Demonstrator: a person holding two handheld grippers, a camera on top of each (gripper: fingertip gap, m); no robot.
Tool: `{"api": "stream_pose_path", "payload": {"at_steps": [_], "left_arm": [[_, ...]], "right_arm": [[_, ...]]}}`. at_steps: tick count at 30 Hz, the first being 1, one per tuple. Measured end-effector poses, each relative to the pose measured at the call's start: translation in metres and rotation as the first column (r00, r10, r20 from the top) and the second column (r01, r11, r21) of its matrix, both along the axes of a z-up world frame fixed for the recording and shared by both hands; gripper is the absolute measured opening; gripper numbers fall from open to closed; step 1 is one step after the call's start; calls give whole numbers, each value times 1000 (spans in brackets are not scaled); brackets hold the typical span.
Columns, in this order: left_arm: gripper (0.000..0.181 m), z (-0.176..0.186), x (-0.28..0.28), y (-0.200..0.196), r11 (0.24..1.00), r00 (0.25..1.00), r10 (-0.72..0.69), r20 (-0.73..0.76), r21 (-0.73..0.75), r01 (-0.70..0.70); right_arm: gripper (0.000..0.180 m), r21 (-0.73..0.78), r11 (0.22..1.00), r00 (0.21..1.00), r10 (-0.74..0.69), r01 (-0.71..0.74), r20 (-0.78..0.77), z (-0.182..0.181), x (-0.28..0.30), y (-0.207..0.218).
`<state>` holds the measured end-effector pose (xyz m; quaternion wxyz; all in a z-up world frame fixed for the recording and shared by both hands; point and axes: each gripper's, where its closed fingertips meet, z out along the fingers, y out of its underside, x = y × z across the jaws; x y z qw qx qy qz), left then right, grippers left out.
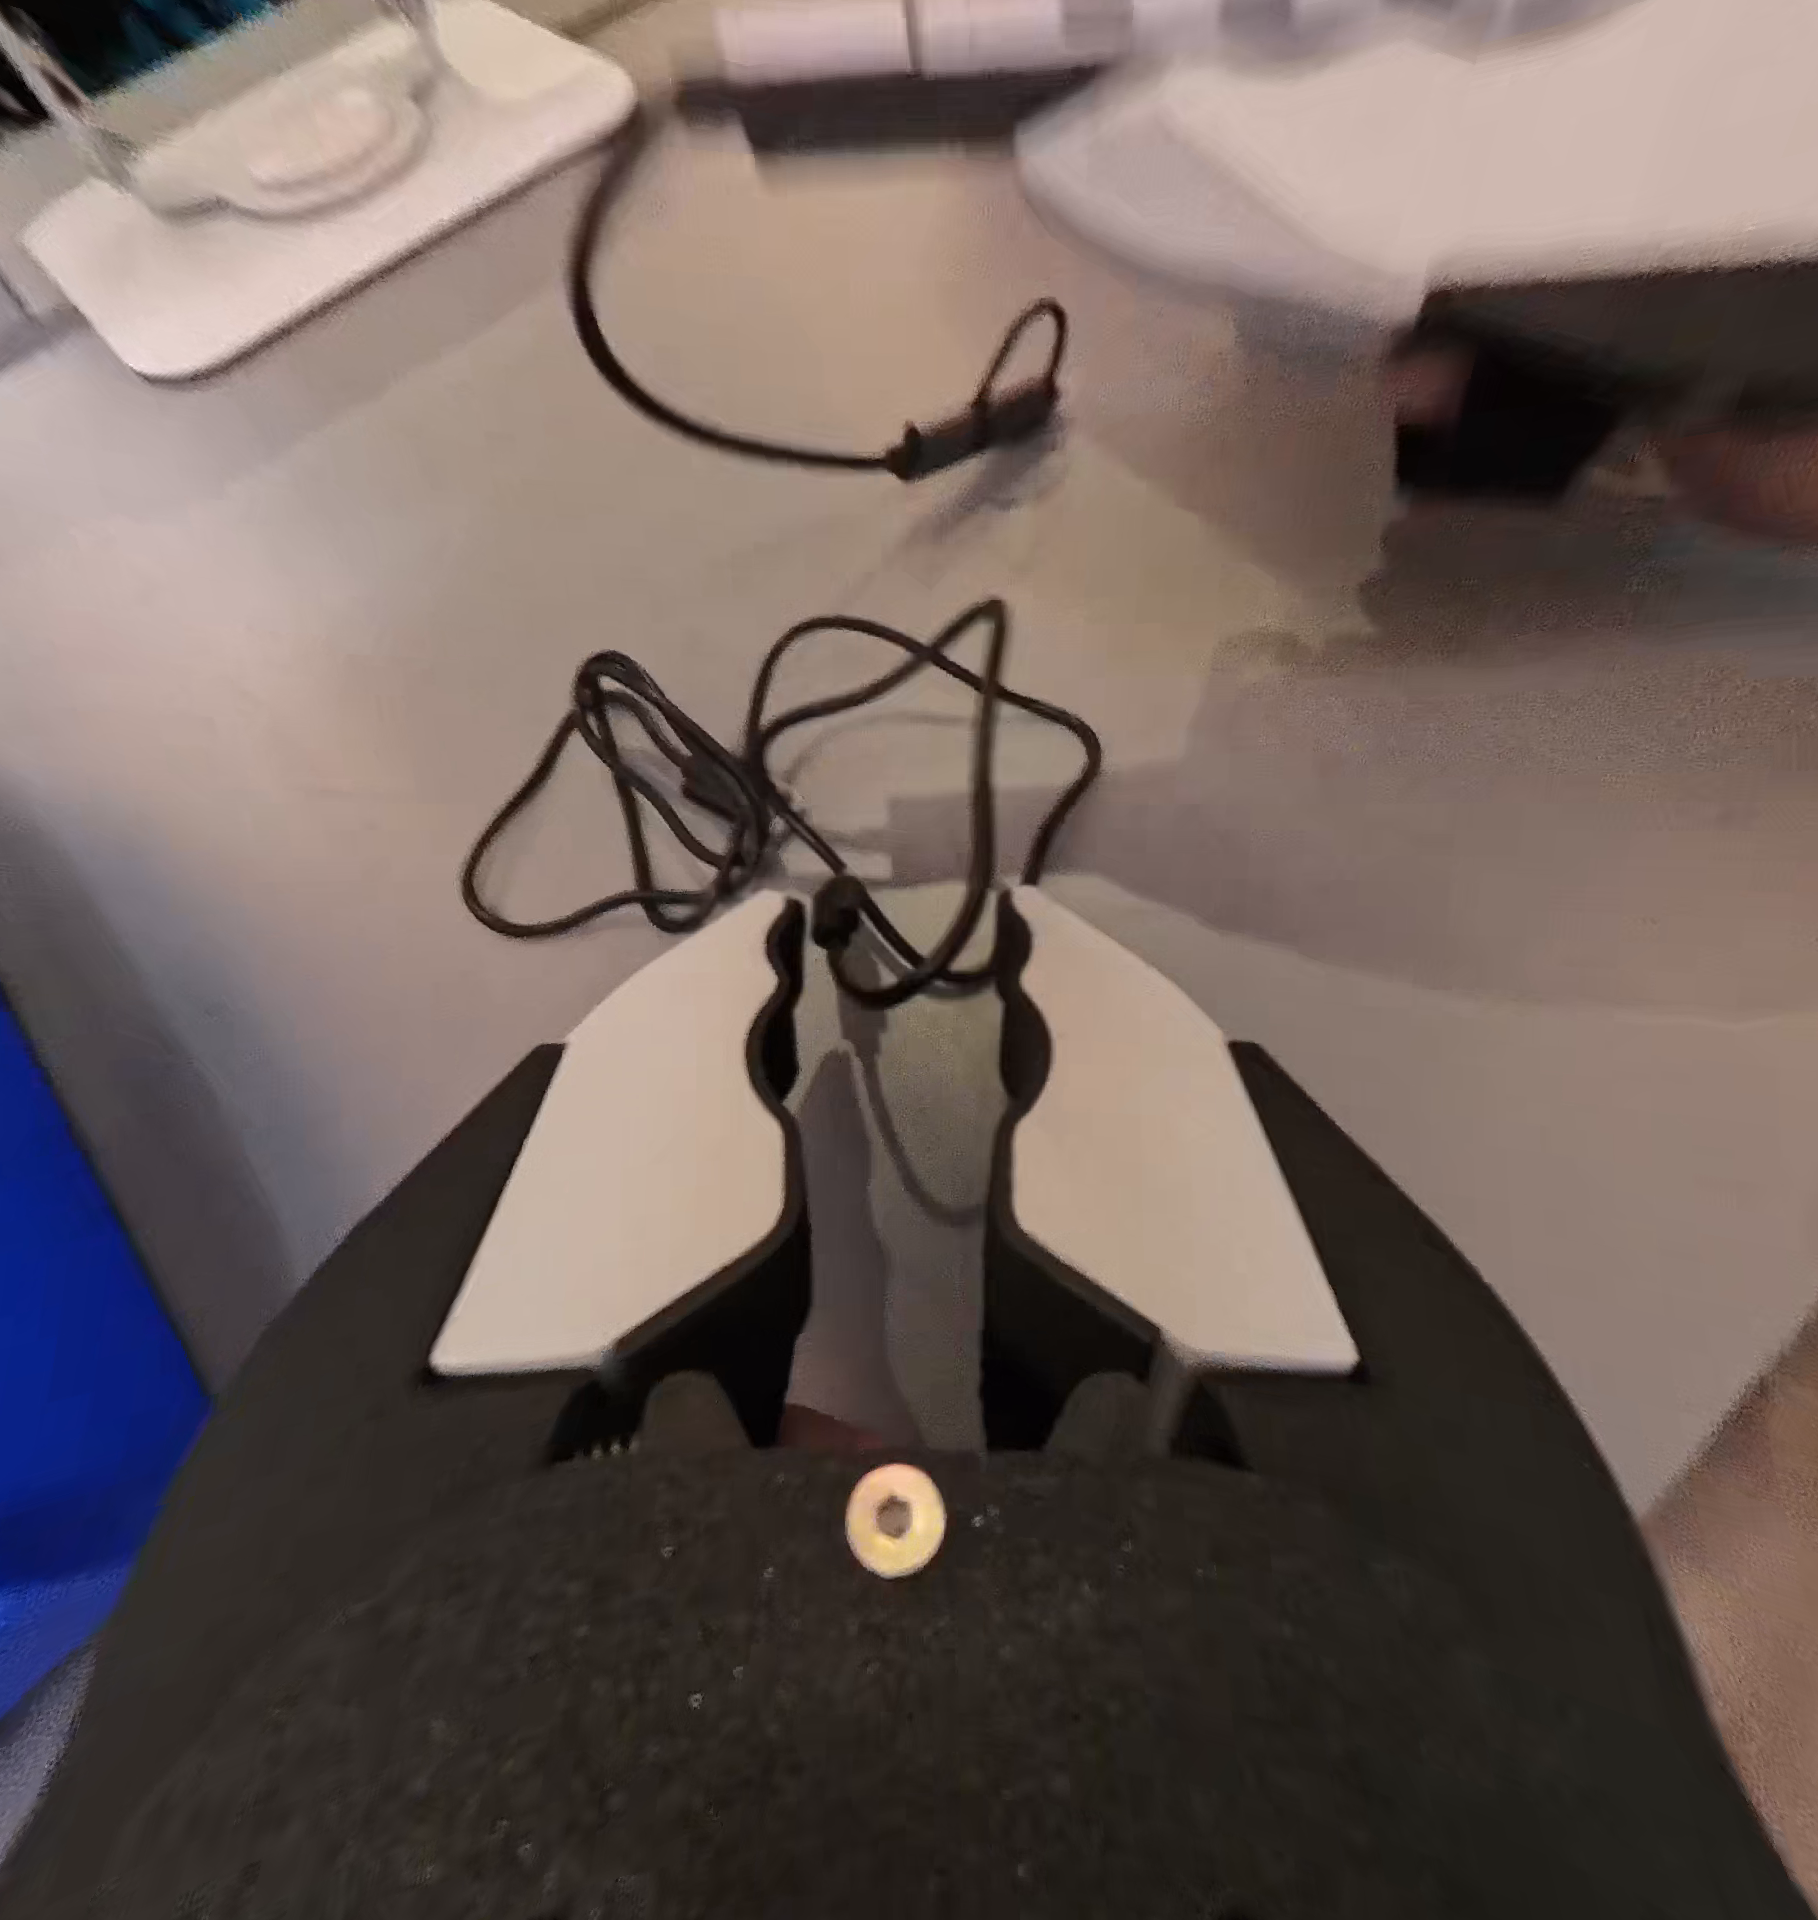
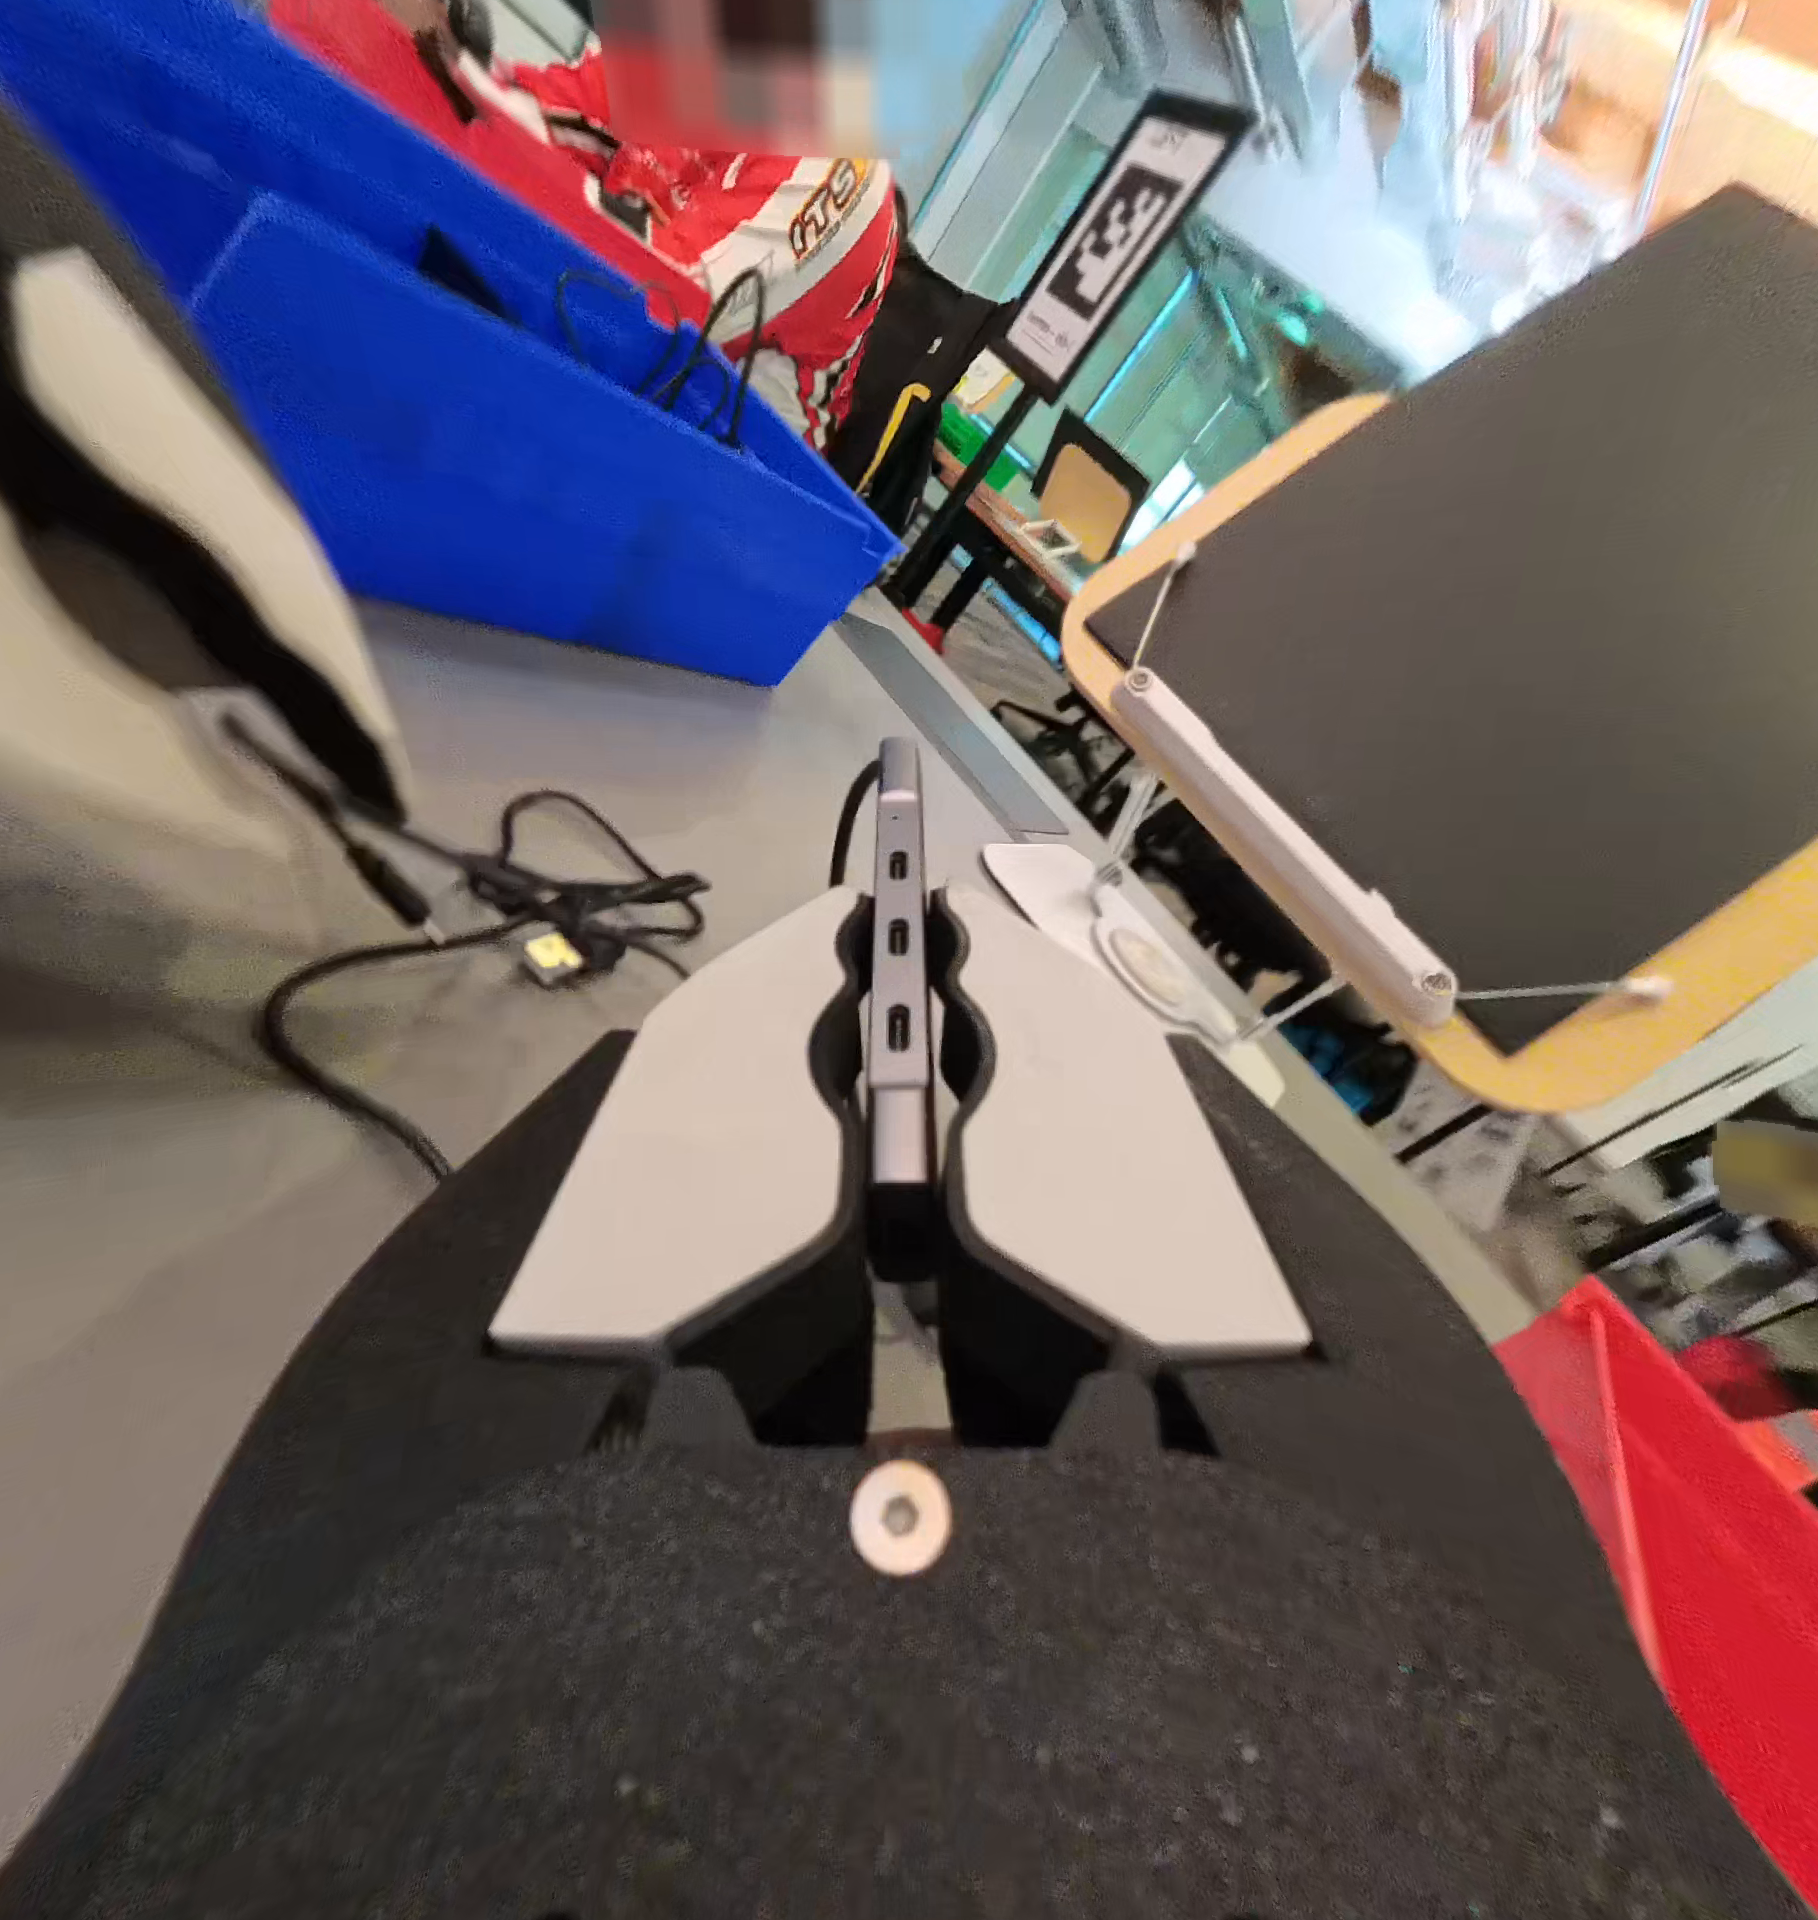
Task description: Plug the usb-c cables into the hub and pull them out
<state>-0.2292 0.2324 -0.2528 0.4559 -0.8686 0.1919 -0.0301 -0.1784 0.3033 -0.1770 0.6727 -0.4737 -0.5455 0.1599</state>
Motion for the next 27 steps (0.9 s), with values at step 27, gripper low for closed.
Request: {"api": "stream_pose_path", "payload": {"at_steps": [27], "left_arm": [[37,0,26,-91,994,990,-92,-111,49,98]], "right_arm": [[11,-446,701,689,-90,557,719,-50,177,225]]}}
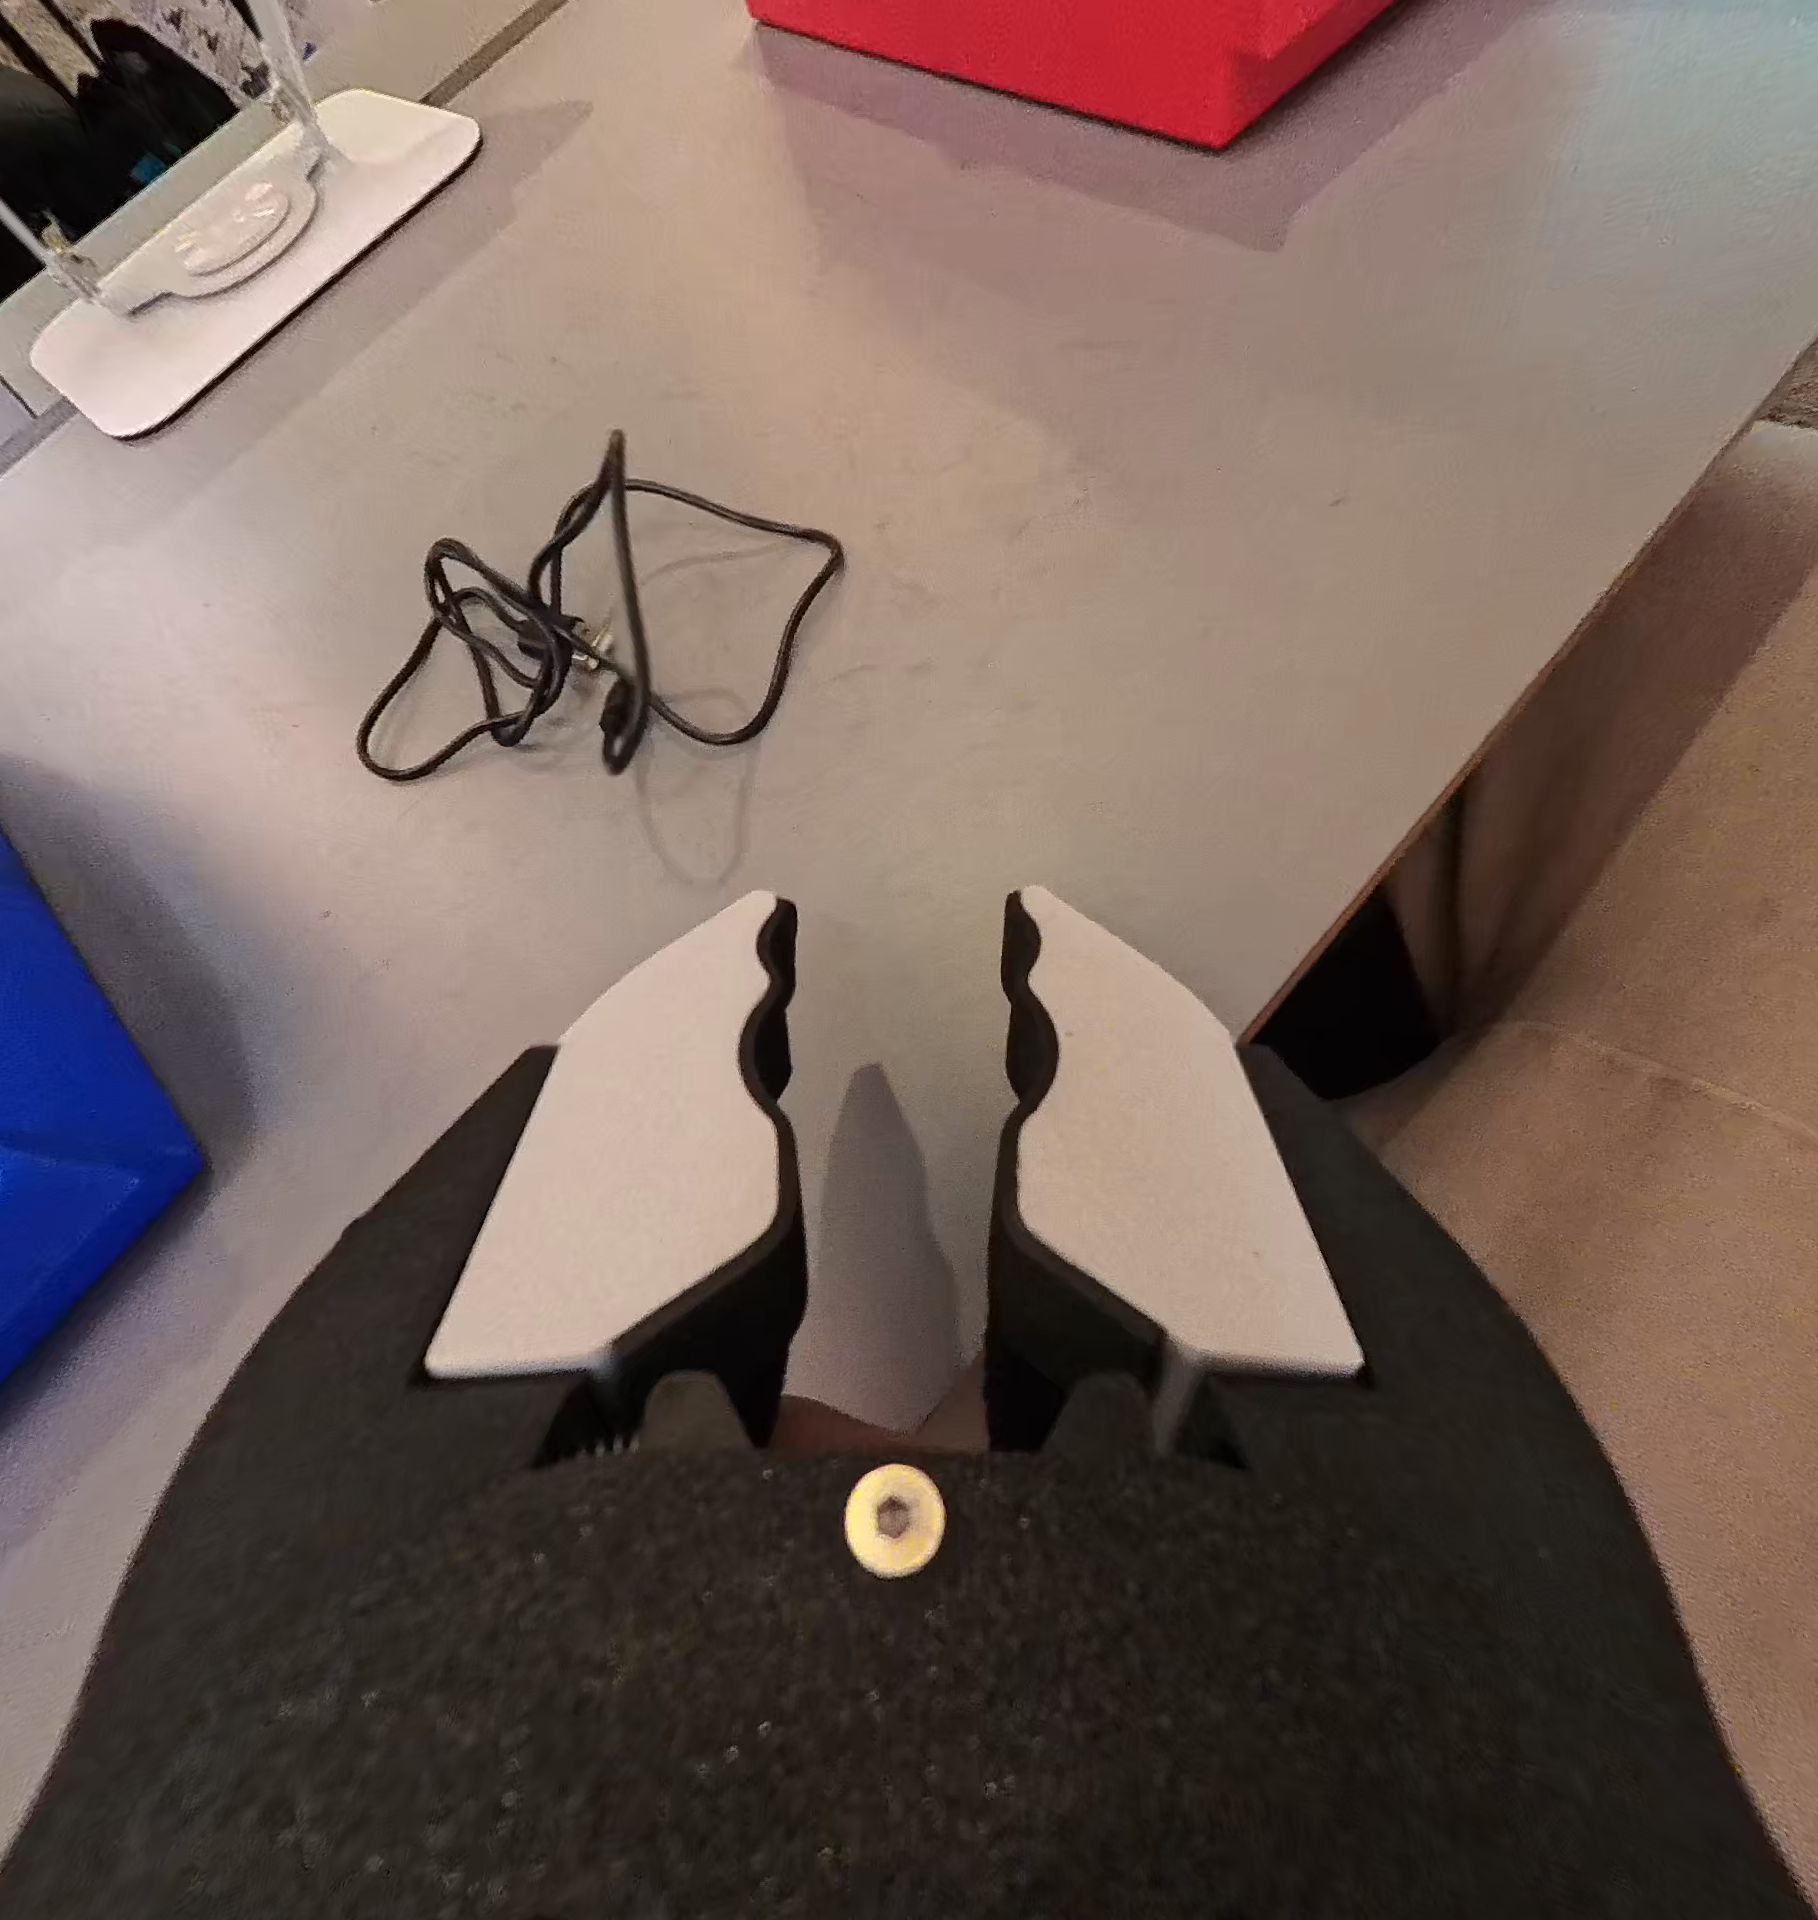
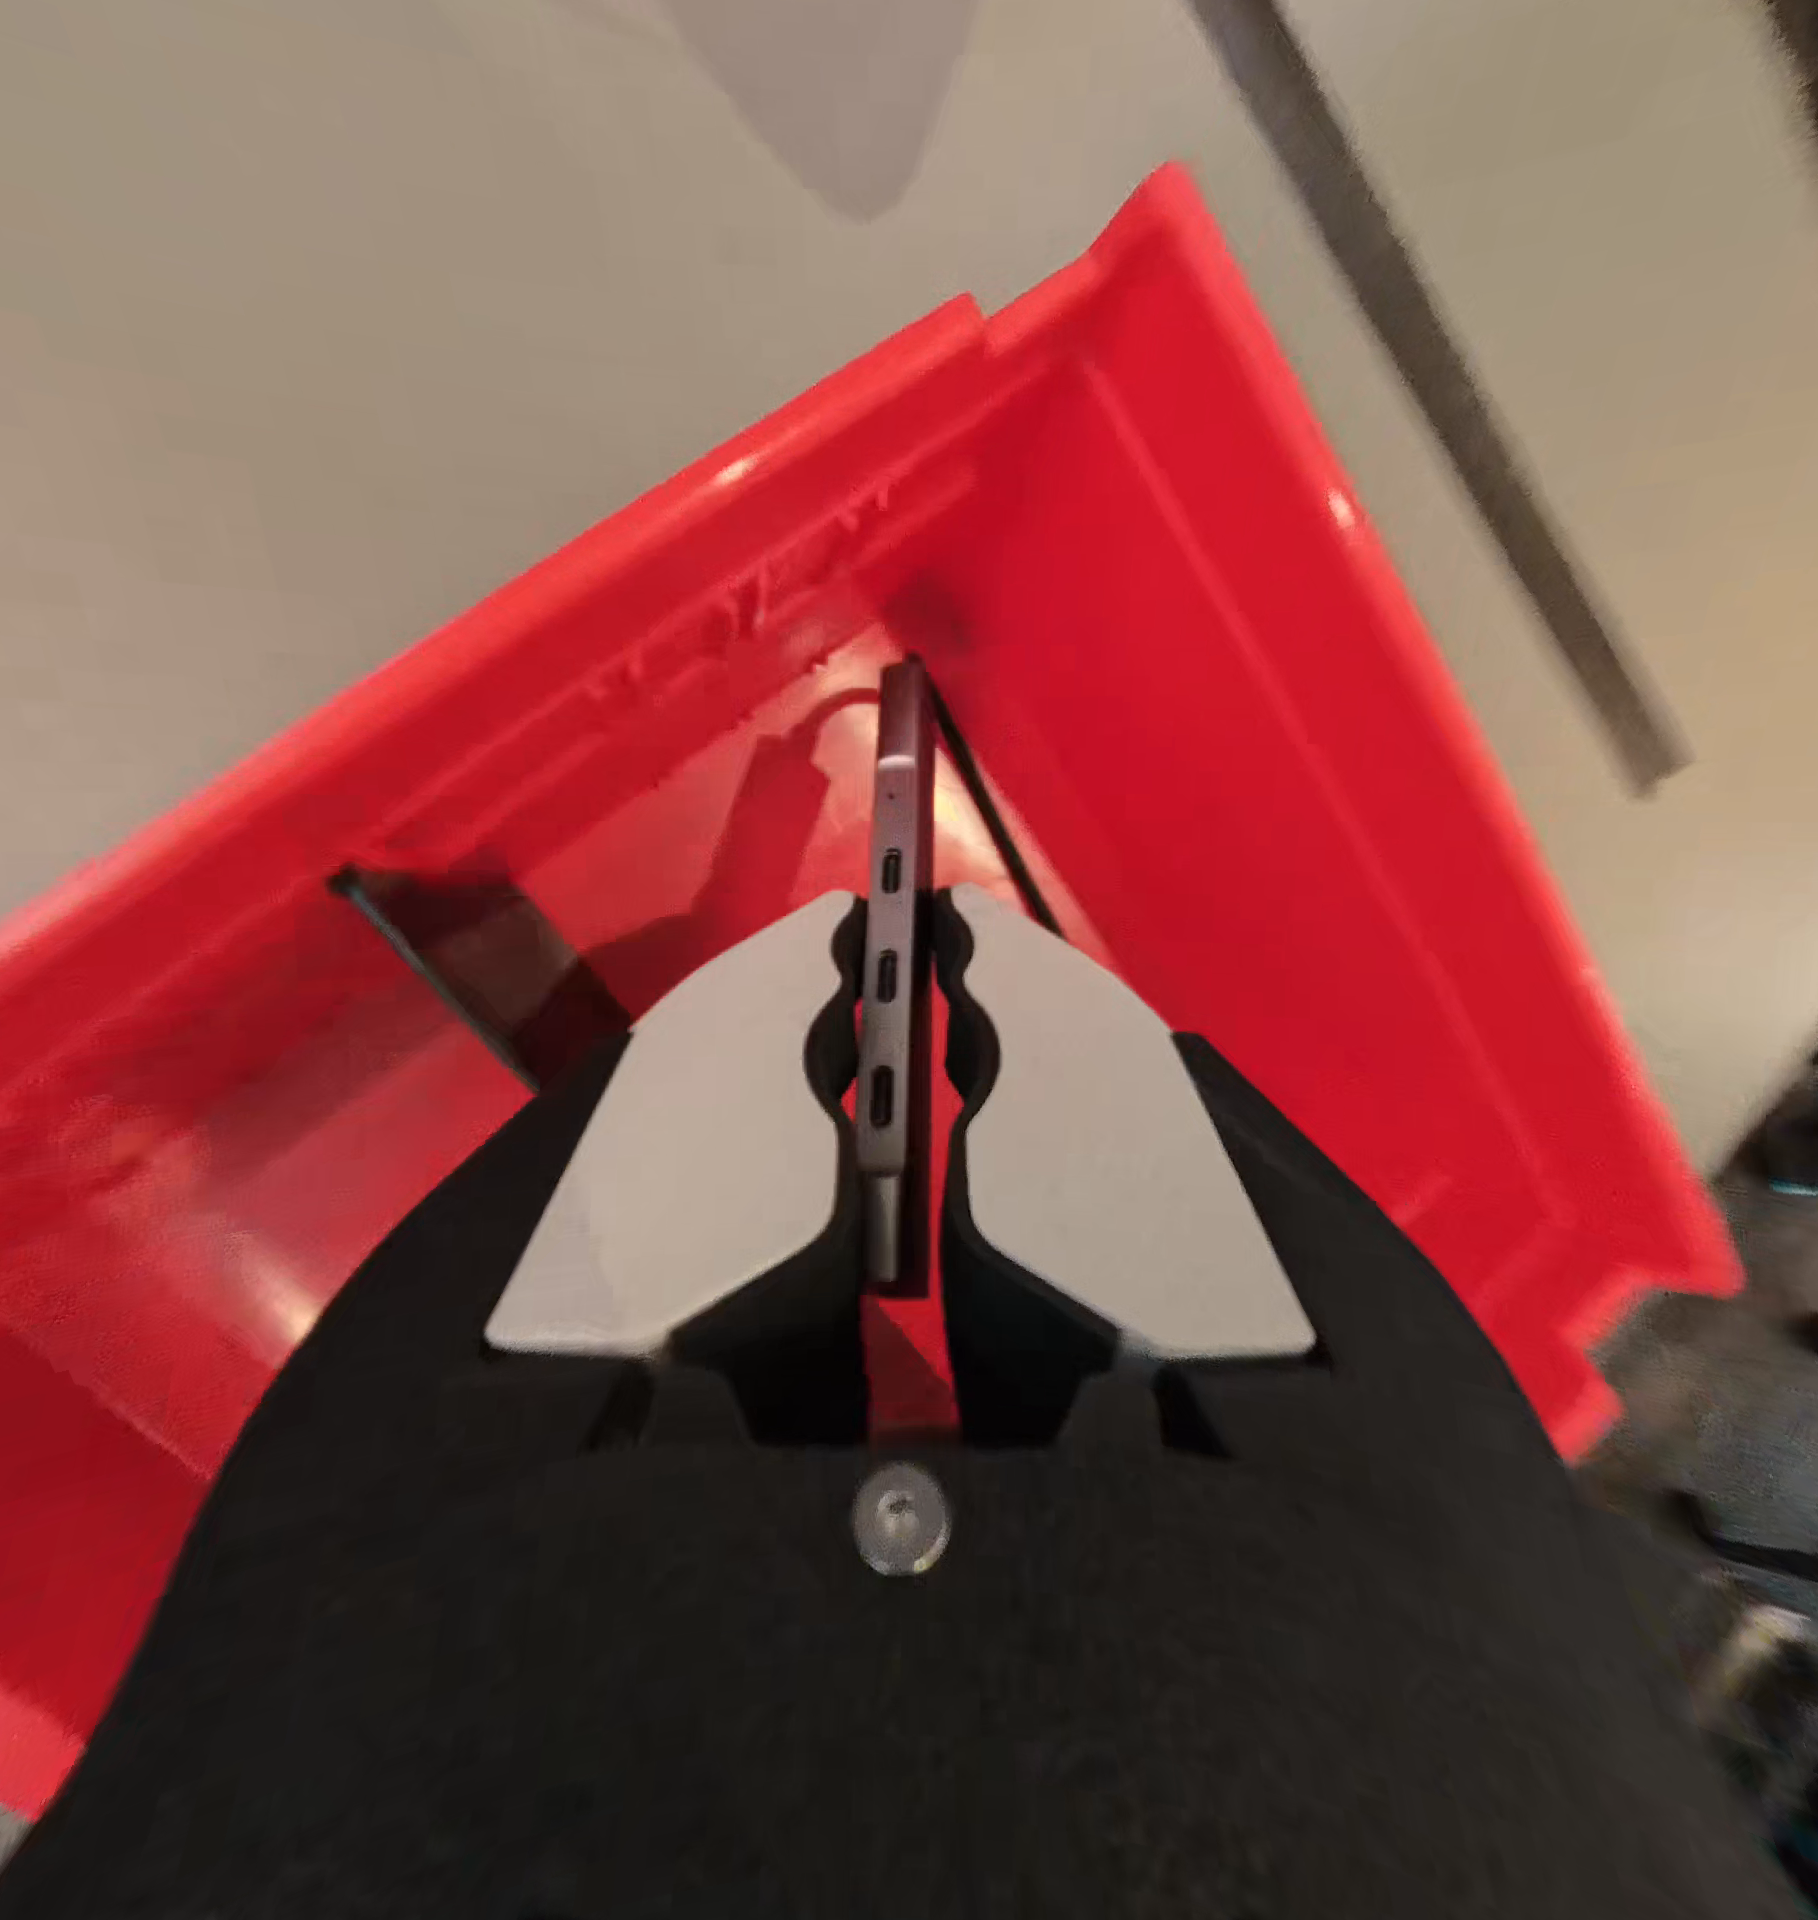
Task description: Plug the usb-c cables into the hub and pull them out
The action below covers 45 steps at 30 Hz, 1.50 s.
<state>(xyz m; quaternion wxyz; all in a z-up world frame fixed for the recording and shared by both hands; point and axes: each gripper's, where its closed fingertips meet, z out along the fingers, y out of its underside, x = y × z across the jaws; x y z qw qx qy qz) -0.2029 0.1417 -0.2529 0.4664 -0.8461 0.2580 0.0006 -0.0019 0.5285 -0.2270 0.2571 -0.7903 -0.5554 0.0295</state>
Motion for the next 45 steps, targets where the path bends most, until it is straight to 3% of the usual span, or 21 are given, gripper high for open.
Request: {"api": "stream_pose_path", "payload": {"at_steps": [3,6,8,13,15,17,21,23,25,28,31,34,37,42,45], "left_arm": [[33,4,-11,4,999,999,40,-12,30,-39],[33,9,-15,4,998,998,52,30,39,-54],[33,9,-17,2,998,997,55,50,25,-56],[34,3,-18,1,998,998,56,42,-2,-56],[34,2,-17,1,998,997,58,41,-5,-58],[34,5,-14,1,998,997,58,60,-1,-58],[34,3,-7,4,999,995,49,84,-16,-48],[34,3,-6,6,999,996,44,78,-14,-43],[34,4,-5,7,1000,997,30,78,-8,-29],[34,4,-3,6,1000,998,-12,69,-4,12],[34,-1,-2,4,998,997,-55,52,-21,56],[38,-4,-3,5,998,998,-61,17,-23,62],[39,-7,-1,1,997,997,-77,-16,-23,77],[39,-13,-5,-9,996,992,-90,-93,-19,89],[38,-17,-11,-11,996,988,-87,-125,-24,85]], "right_arm": [[21,-183,981,998,-61,59,-1,-15,-2,-4],[29,-225,970,996,-83,88,34,-11,10,-4],[46,-273,959,997,-78,70,-17,3,17,-12],[49,-170,980,968,-141,107,-207,52,34,-29],[48,-97,986,924,-159,133,-349,77,21,-60],[51,-117,990,850,-127,77,-511,94,-14,-119],[79,-267,959,787,-93,-93,-610,69,-109,-240],[88,-266,947,835,4,-179,-550,38,-154,-278],[90,-117,938,874,251,-325,-416,15,-186,-290],[82,-17,753,729,631,-658,-266,3,-218,-303],[79,-41,573,575,817,-818,-45,-8,-232,-283],[80,-169,433,416,901,-886,126,-26,-234,-266],[84,-248,359,302,922,-900,240,-46,-235,-252],[91,-326,346,278,931,-880,235,-60,-242,-246],[80,-345,343,285,935,-874,210,-62,-242,-246]]}}
